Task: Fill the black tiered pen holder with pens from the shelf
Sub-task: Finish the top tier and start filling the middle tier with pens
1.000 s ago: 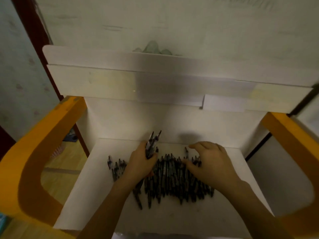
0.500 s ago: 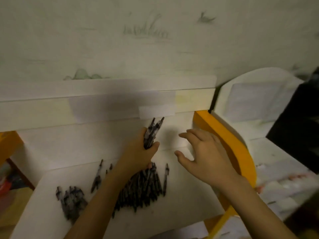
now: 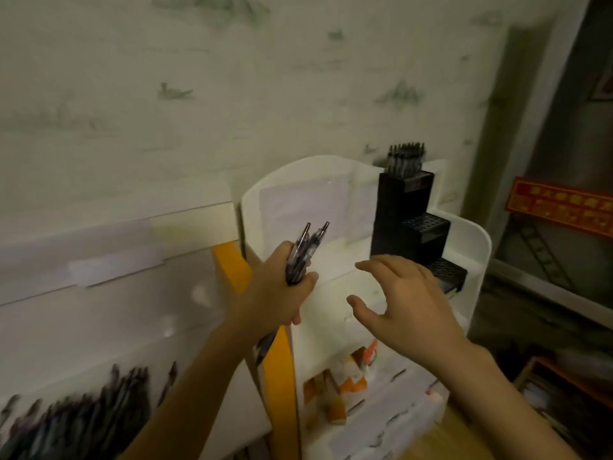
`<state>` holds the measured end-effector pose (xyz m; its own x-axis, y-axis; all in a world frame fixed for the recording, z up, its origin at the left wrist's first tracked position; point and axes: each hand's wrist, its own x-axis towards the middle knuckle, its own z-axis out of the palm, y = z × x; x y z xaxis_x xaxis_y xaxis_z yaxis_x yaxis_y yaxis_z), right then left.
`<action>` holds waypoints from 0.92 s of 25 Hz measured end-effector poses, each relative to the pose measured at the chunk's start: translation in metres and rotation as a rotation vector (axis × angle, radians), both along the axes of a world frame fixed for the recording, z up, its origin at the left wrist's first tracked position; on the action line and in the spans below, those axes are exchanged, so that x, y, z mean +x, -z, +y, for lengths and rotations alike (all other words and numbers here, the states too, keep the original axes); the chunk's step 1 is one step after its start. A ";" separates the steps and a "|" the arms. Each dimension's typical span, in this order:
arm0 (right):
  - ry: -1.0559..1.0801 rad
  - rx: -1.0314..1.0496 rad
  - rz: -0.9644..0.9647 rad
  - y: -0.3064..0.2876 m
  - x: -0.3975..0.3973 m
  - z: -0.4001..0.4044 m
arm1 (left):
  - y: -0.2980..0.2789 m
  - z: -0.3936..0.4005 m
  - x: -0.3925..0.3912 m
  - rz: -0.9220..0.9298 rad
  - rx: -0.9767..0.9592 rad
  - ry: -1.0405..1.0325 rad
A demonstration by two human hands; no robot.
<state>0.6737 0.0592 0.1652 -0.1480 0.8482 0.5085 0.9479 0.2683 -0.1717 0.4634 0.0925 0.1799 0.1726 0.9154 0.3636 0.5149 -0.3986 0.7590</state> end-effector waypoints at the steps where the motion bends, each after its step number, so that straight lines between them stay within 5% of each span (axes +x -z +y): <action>1: 0.031 -0.006 0.001 0.001 0.027 -0.002 | 0.001 0.004 0.027 0.009 -0.003 0.020; 12: 0.164 -0.053 0.030 0.017 0.194 0.046 | 0.011 0.082 0.205 0.112 -0.037 0.119; 23: -0.013 -0.028 0.098 -0.006 0.264 0.244 | -0.008 0.257 0.281 0.023 -0.009 0.157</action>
<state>0.9378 0.3033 0.1709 -0.1103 0.8608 0.4969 0.9226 0.2746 -0.2708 0.7444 0.3491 0.1875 0.3219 0.8799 0.3496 0.4641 -0.4685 0.7517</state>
